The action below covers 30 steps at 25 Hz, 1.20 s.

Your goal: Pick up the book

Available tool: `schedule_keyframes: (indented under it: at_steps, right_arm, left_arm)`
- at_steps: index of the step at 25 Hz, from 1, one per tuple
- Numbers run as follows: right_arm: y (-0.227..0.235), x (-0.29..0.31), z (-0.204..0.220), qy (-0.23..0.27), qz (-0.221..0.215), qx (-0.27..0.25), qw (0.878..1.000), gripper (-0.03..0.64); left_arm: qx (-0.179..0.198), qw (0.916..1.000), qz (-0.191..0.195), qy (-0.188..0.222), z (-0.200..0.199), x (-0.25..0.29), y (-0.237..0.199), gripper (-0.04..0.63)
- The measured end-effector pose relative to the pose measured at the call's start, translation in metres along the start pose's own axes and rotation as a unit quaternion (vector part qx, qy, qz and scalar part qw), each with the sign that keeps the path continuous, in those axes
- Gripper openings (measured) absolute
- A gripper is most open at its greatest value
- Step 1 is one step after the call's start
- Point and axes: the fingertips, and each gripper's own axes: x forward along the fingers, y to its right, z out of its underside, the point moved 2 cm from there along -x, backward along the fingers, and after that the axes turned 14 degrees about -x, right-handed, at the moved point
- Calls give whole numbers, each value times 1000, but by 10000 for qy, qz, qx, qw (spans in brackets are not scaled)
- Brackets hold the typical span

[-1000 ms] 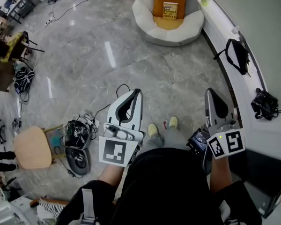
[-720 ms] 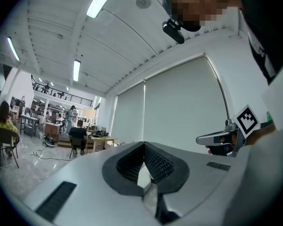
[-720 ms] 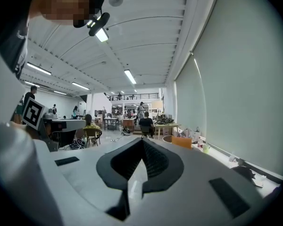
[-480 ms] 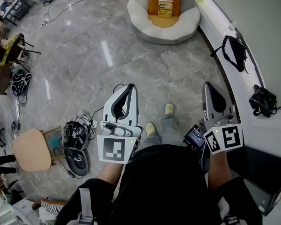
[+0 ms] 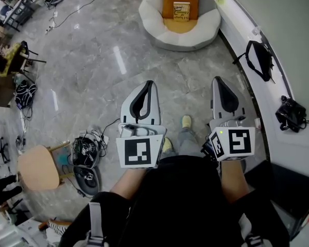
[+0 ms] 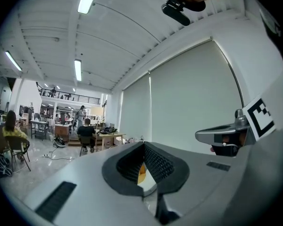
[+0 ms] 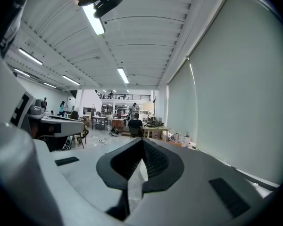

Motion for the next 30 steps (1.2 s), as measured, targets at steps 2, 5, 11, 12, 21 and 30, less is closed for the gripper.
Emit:
schedule_keyframes:
  at_steps: [2,5,11,12,21,30]
  right_arm:
    - [8,11,-5,12,-10,73,10000,14]
    - [21,24,-1,49,-29,33,10000,12]
    - [43,53,6,65,-162,20,9998,13]
    - [47,58,7,71,-177,29,9998,12]
    - [88,105,16,134,-282,41,9995,14]
    - [129,146,28,133,-338,25,9993,14]
  left_arm:
    - [8,10000,4,19,-4,12,2,11]
    - [39,10000,-2,16,-7,30,4,11]
    - [139,9999,-39,-7,-7,70,7,11]
    - [141,9999,-44,-9,-7,77,8,11]
    - [290,9995,-94,-63,-6,135,18,11]
    - [509,9984,-245,-26,2,191,23,11]
